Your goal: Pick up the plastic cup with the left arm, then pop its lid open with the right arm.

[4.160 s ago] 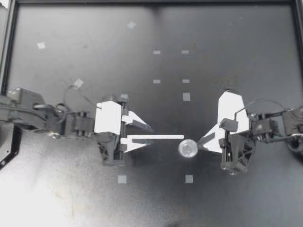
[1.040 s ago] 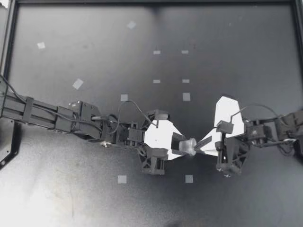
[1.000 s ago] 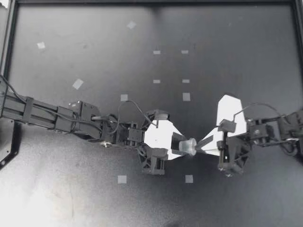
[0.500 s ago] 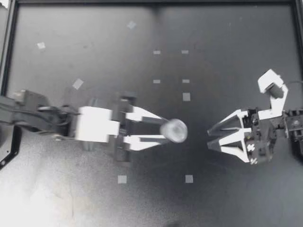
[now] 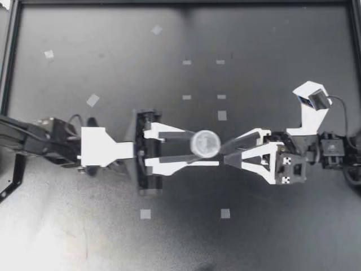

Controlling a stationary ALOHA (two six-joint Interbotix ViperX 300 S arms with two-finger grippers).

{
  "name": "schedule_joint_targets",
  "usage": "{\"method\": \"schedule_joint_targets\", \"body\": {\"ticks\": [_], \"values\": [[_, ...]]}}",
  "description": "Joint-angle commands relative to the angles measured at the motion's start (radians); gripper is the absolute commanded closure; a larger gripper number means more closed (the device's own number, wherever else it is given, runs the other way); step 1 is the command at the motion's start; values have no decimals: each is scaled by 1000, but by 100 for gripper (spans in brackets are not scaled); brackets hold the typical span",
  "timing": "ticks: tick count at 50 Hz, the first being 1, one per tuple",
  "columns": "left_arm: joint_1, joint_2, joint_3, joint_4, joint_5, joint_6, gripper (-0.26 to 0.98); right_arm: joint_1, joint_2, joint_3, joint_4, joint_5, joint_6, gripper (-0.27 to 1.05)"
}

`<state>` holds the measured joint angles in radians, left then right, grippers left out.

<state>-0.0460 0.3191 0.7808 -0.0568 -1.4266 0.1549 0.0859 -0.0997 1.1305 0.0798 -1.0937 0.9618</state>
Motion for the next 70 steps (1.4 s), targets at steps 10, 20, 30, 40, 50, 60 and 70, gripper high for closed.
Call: {"method": "schedule_joint_targets", "body": {"ticks": [10,20,30,40,50,60,70], "values": [[2,-18,-21,-2,38,5,69,3,-52,-11,2,5,-3,8],[2,-20,-18,-2,43,5,69,3,-86,-8,0,38,-9,8],[3,-20,-20,-2,54,5,69,3,-106,-8,-3,21,-9,8],[3,-20,-21,-2,72,-2,69,3,-198,-5,-11,-5,-69,9],[3,-31,-17,-2,75,-15,69,0,-316,20,-12,69,-318,9],[2,-60,-6,-2,75,-67,69,0,-397,23,-15,295,-738,9],[2,-63,11,-2,75,-84,69,0,-400,40,-12,353,-1014,9]]}}
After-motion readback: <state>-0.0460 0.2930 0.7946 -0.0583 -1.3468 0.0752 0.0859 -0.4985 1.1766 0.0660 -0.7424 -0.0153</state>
